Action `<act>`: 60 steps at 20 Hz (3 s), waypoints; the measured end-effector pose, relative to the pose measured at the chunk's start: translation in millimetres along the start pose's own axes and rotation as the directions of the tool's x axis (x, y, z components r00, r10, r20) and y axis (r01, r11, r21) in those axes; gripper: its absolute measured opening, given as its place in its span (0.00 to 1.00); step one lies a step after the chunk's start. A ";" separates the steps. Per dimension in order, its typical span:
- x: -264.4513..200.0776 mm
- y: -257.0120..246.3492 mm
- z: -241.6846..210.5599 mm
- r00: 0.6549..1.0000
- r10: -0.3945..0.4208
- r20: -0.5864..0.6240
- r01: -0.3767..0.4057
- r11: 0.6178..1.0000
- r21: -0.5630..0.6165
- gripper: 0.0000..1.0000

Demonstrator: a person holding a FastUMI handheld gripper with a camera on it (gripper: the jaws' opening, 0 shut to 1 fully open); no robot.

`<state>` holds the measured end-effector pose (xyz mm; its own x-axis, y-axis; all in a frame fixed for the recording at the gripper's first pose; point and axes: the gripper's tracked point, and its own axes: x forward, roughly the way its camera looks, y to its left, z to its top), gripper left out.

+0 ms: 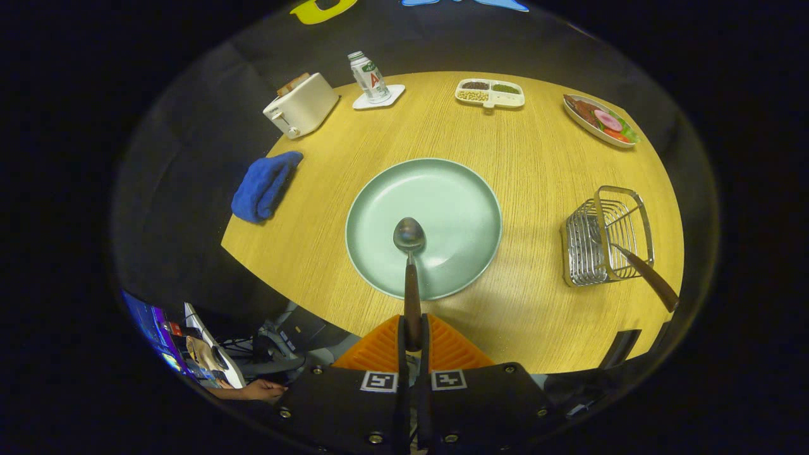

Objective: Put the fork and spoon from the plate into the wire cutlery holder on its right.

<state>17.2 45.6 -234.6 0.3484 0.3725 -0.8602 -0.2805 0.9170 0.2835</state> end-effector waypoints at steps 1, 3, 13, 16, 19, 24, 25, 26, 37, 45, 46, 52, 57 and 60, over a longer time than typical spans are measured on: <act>-3.6 -1.0 3.6 1.000 0.011 0.005 -0.011 1.000 0.015 0.05; -11.7 -2.7 12.3 0.999 0.032 0.015 -0.032 0.998 0.048 0.05; -54.3 -10.1 72.4 0.997 0.021 0.075 -0.020 1.000 -0.021 0.05; -71.2 -9.2 84.5 0.996 0.016 0.086 -0.010 0.998 -0.060 0.05; -86.2 -8.2 92.1 0.995 0.022 0.096 -0.014 0.997 -0.078 0.05; -111.6 -24.1 98.7 0.993 0.012 0.114 -0.004 0.998 -0.064 0.05; -116.8 -29.2 99.9 0.993 0.004 0.118 0.002 0.998 -0.058 0.05; -122.0 -34.5 100.2 0.992 -0.003 0.125 0.010 0.999 -0.053 0.05; -184.0 -89.9 94.2 0.981 -0.062 0.184 0.057 0.998 0.031 0.05; -209.3 -134.4 83.6 0.973 -0.123 0.196 0.105 0.990 0.097 0.05; -207.2 -139.2 82.8 0.974 -0.128 0.189 0.110 0.989 0.102 0.05; -194.1 -156.9 77.1 0.978 -0.136 0.158 0.118 0.986 0.117 0.05; -176.8 -171.1 73.9 0.980 -0.155 0.125 0.140 0.983 0.121 0.05; -160.5 -177.2 73.4 0.980 -0.173 0.101 0.161 0.980 0.117 0.05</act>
<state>76.6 -166.2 -115.7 0.4805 0.2203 -0.8489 -0.1144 0.9754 0.1883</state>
